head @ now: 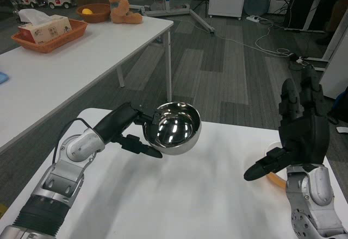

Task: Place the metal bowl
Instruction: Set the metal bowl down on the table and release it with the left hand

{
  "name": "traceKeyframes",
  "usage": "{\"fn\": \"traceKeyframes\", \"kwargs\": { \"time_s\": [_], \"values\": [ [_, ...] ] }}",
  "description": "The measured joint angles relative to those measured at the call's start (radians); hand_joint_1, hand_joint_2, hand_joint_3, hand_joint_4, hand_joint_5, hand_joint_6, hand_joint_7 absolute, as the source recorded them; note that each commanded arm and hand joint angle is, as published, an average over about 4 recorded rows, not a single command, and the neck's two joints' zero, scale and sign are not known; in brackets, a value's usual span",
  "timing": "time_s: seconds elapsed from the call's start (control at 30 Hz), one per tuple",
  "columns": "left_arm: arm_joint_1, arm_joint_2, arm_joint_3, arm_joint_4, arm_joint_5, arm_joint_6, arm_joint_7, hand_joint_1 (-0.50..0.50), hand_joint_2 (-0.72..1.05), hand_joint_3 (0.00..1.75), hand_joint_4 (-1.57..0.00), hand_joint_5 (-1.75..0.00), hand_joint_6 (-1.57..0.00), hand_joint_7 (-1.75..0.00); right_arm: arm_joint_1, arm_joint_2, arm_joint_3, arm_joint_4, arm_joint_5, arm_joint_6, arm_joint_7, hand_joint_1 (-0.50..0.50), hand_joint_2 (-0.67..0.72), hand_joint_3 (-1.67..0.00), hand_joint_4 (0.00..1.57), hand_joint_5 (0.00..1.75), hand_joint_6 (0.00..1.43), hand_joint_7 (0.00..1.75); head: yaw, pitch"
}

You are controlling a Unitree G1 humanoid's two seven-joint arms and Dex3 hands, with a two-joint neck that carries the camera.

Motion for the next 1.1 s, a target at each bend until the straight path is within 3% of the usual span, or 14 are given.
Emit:
{"fn": "traceKeyframes", "kwargs": {
  "time_s": [0.37, 0.67, 0.93, 1.1],
  "values": [
    [0.0, 0.0, -0.017, 0.057, 0.129, 0.001, -0.078, -0.43, 1.05, 0.09, -0.79, -1.64, -1.36, -1.54, 0.0, 0.0, 0.001, 0.001, 0.0, 0.0, 0.0, -0.46, 0.6, 0.0, 0.0, 0.0, 0.0, 0.0, 0.0, -0.007],
    [0.001, 0.0, -0.006, 0.073, 0.185, 0.002, -0.105, -0.43, 1.05, 0.09, -0.78, -1.64, -1.35, -1.52, 0.0, 0.0, 0.001, 0.005, 0.0, 0.0, 0.0, -0.46, 0.6, 0.0, 0.0, 0.0, 0.0, 0.0, 0.002, -0.013],
    [0.002, 0.0, 0.0, 0.078, 0.21, 0.002, -0.106, -0.5, 1.05, 0.09, -0.51, -1.64, -1.3, -1.19, 0.0, 0.0, 0.001, 0.006, 0.0, 0.0, 0.0, -0.46, 0.6, 0.0, 0.0, 0.0, 0.0, 0.0, 0.0, -0.015],
    [0.004, 0.0, 0.006, 0.078, 0.22, 0.002, -0.106, -0.5, 1.05, 0.09, -0.36, -1.49, -1.26, -1.08, 0.0, 0.0, 0.002, 0.006, 0.0, 0.0, 0.0, -0.46, 0.6, 0.0, 0.0, 0.0, 0.0, 0.0, 0.0, -0.016]
  ]
}}
